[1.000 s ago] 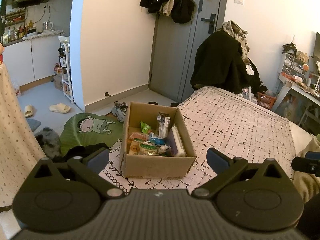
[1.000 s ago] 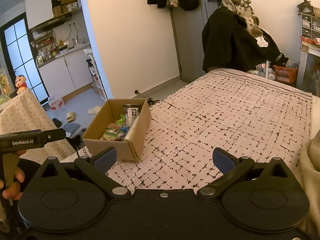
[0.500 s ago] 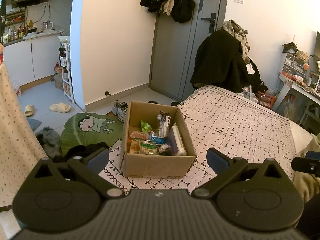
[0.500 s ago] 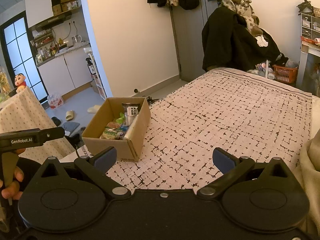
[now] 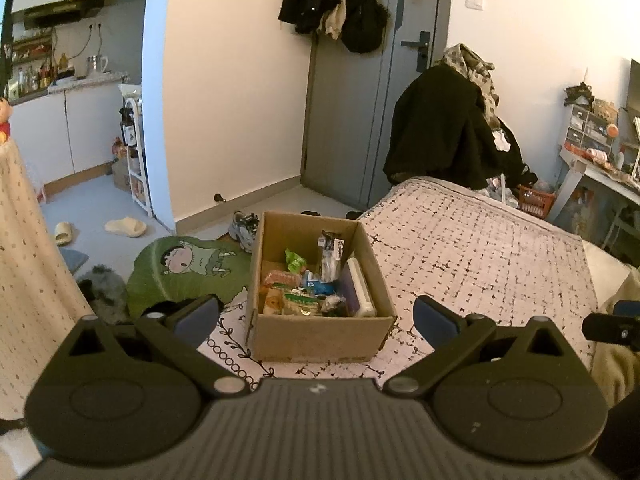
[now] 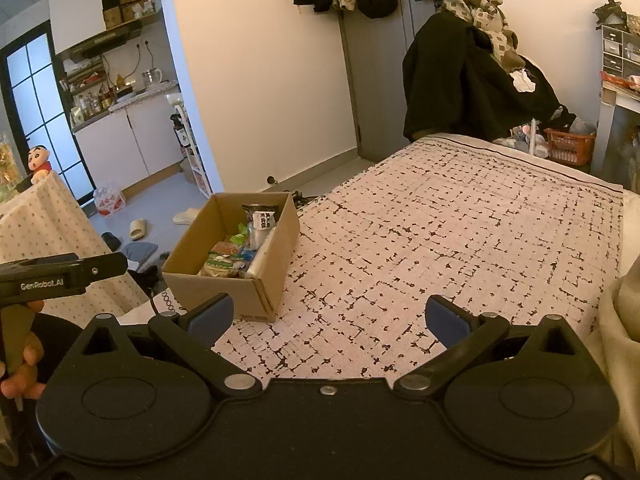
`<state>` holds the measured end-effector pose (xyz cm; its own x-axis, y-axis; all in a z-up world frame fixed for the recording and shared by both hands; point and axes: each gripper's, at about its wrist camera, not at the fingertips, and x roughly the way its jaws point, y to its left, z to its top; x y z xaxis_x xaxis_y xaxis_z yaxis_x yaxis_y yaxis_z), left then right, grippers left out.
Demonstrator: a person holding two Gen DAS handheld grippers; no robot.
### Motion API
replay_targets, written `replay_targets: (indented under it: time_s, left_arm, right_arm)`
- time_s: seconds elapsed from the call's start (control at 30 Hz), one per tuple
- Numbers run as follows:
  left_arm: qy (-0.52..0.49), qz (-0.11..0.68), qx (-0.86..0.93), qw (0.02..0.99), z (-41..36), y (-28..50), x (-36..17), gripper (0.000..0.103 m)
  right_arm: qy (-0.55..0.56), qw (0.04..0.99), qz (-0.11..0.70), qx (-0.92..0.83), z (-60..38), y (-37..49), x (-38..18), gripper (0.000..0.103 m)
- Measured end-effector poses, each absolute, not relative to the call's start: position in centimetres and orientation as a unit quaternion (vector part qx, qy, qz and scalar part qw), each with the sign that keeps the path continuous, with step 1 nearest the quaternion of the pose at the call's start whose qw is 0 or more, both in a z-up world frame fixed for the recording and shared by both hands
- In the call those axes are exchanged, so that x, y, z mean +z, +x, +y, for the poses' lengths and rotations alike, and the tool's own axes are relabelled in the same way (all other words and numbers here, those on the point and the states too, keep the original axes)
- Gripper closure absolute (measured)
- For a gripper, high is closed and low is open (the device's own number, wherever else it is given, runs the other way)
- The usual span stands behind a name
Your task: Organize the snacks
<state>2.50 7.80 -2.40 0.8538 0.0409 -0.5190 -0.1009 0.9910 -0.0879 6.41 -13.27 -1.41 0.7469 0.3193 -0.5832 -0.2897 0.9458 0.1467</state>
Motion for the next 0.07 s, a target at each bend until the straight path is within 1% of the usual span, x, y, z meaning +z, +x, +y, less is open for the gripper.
replay_targets:
  time_s: [0.07]
  left_arm:
    - [-0.058,0.273,0.039,0.96,7.74,2.67,-2.48,0.0]
  right_arm:
    - [0.021,0.933,0.319,0.163,-13.22,6.49,-1.55,0.0]
